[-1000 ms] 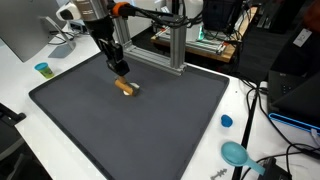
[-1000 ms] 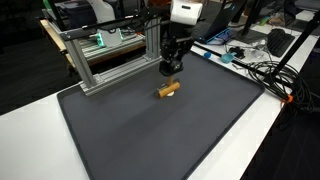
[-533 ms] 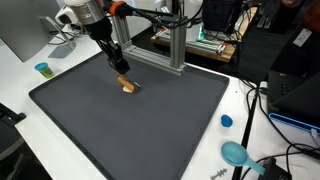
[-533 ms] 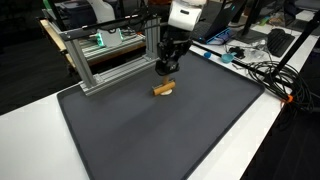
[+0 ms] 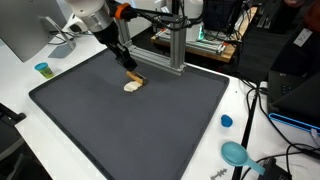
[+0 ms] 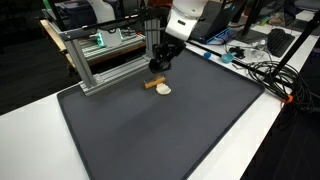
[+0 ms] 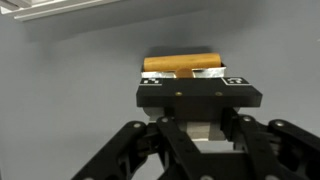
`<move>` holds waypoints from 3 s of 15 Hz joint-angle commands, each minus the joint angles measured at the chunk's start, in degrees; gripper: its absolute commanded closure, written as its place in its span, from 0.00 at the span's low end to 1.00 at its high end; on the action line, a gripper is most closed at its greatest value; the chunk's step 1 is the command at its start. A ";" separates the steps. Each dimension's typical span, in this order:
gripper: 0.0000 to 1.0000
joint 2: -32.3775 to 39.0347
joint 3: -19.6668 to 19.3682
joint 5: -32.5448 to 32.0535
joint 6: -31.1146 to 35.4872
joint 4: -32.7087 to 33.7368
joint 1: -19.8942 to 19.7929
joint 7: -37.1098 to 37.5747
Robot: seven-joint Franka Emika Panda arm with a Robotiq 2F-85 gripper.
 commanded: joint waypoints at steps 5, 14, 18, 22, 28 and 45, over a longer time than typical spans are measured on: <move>0.79 -5.57 0.89 -2.16 -2.95 -4.16 0.52 -4.95; 0.79 -18.94 8.41 -6.06 -9.35 -11.42 5.54 -20.65; 0.54 -17.18 9.82 -7.75 -8.55 -9.78 7.11 -19.27; 0.79 -17.17 10.15 -8.54 -8.55 -9.79 7.51 -19.89; 0.79 -17.10 11.31 -4.24 1.71 -11.75 6.15 -35.20; 0.79 -9.28 10.24 -15.14 -12.45 7.31 3.71 -70.56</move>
